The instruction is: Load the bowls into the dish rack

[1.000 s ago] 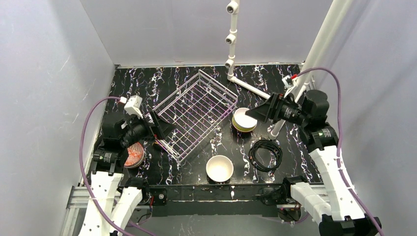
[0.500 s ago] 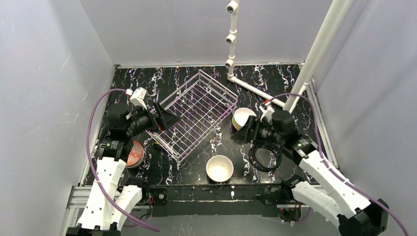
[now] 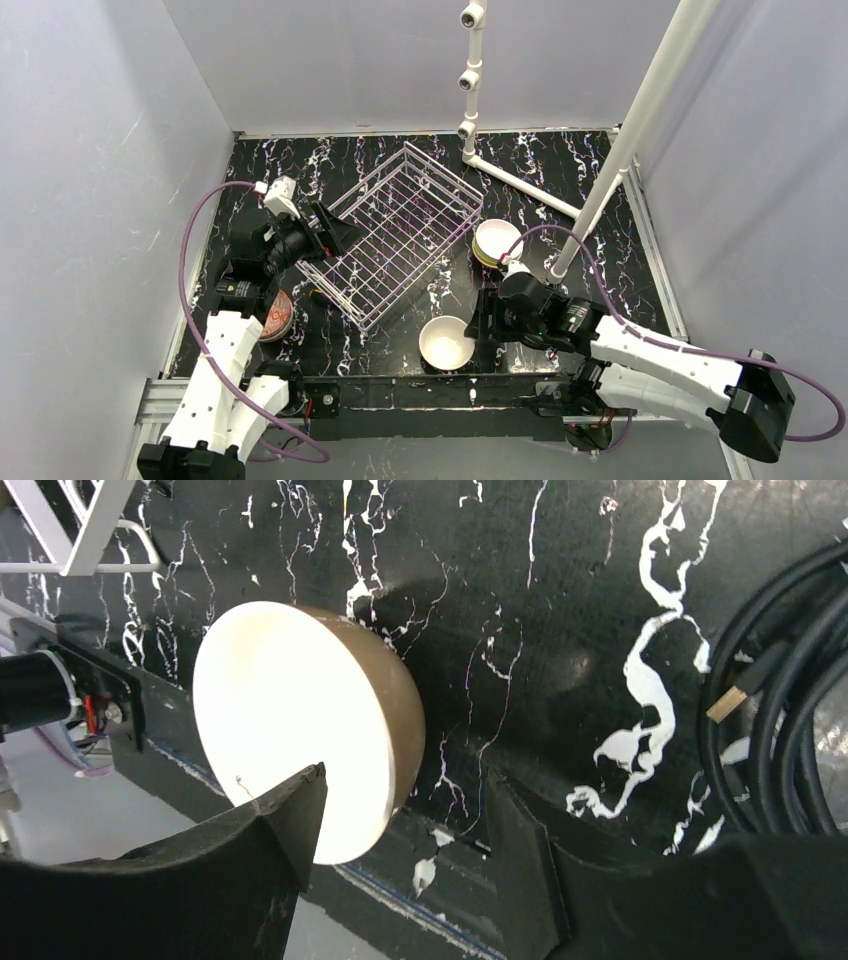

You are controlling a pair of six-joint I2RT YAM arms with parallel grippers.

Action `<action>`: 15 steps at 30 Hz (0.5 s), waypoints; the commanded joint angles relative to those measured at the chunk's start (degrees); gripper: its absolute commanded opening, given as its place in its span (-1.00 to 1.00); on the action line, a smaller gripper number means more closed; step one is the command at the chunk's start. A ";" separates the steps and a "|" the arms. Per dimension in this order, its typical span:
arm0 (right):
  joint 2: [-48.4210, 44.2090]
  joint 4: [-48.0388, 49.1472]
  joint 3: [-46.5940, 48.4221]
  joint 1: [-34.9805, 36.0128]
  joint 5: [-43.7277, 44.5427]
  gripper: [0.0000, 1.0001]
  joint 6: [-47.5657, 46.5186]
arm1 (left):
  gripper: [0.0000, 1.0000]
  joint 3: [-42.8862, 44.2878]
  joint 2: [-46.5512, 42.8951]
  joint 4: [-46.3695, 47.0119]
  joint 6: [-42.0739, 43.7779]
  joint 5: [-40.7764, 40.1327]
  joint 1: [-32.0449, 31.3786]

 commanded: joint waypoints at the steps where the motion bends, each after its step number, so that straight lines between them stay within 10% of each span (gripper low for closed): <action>1: 3.64 7.47 -1.51 0.81 0.37 0.34 -4.80 | 0.96 2.44 1.36 2.56 0.23 -1.70 -0.13; 6: 6.42 12.99 -3.60 0.99 -1.68 0.19 -5.73 | 0.96 1.72 -0.85 3.55 -0.51 -3.54 -0.13; 15: 0.45 16.06 -7.94 1.08 2.19 -0.66 -3.19 | 0.96 0.34 -3.00 2.61 1.40 -1.47 -0.14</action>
